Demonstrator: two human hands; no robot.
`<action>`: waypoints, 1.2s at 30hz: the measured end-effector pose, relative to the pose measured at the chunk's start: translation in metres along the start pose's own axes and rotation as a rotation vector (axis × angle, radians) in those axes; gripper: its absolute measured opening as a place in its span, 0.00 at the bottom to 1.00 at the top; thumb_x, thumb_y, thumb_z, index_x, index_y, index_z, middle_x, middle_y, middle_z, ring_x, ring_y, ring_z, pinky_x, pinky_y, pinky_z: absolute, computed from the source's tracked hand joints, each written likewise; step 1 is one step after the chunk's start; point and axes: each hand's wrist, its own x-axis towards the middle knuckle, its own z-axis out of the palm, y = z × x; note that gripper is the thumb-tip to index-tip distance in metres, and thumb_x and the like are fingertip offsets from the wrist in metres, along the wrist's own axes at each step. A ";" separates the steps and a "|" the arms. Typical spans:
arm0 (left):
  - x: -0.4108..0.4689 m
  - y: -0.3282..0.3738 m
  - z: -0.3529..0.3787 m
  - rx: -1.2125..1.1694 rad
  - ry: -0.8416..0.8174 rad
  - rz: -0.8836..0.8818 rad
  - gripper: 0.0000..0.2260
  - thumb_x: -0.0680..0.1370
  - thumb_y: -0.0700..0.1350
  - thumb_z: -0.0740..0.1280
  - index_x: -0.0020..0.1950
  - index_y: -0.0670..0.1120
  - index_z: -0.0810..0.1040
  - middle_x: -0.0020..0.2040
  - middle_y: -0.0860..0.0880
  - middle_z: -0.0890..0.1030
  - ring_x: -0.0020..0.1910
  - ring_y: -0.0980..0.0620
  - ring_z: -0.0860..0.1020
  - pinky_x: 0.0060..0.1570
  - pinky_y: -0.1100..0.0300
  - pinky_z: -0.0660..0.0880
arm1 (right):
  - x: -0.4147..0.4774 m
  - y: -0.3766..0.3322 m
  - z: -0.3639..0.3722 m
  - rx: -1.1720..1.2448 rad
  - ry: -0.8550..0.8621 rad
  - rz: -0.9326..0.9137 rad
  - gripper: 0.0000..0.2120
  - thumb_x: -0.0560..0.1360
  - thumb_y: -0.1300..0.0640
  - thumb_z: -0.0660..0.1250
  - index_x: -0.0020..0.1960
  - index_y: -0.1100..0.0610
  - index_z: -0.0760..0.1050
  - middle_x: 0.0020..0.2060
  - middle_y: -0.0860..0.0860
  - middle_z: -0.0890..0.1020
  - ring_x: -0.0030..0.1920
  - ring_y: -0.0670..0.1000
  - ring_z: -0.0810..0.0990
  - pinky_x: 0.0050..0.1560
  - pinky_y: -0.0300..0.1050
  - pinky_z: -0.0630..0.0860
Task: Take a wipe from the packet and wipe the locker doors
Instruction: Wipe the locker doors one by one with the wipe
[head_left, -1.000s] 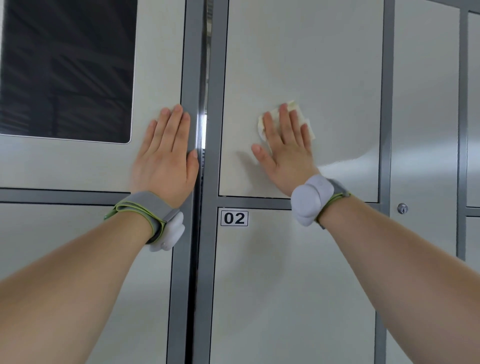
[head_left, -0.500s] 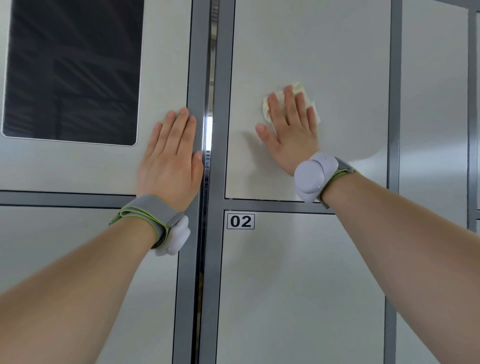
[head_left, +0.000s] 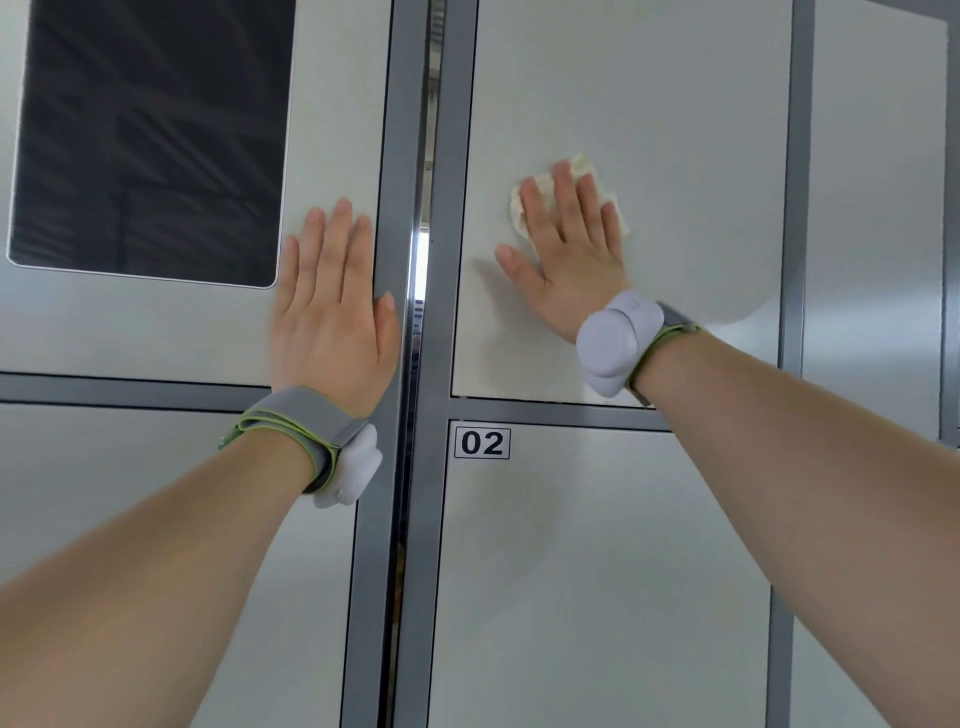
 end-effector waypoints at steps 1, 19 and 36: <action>0.001 0.000 0.000 0.009 0.004 -0.026 0.25 0.78 0.44 0.53 0.74 0.35 0.59 0.75 0.37 0.60 0.74 0.37 0.56 0.73 0.53 0.41 | -0.001 -0.003 0.003 -0.002 0.005 -0.011 0.31 0.80 0.39 0.48 0.77 0.50 0.42 0.76 0.53 0.39 0.76 0.55 0.36 0.72 0.49 0.32; -0.001 -0.017 -0.015 -0.050 -0.155 -0.060 0.28 0.77 0.47 0.46 0.75 0.35 0.58 0.75 0.38 0.58 0.75 0.41 0.55 0.74 0.53 0.47 | 0.001 -0.020 0.001 -0.035 -0.013 -0.085 0.31 0.80 0.40 0.48 0.77 0.49 0.42 0.76 0.53 0.39 0.76 0.54 0.37 0.73 0.50 0.34; -0.032 -0.020 -0.014 0.041 -0.158 0.005 0.25 0.80 0.46 0.48 0.75 0.35 0.56 0.75 0.38 0.58 0.75 0.41 0.55 0.74 0.52 0.46 | -0.002 -0.041 0.009 -0.023 -0.004 -0.122 0.31 0.80 0.40 0.48 0.77 0.49 0.43 0.76 0.53 0.39 0.76 0.55 0.36 0.73 0.50 0.33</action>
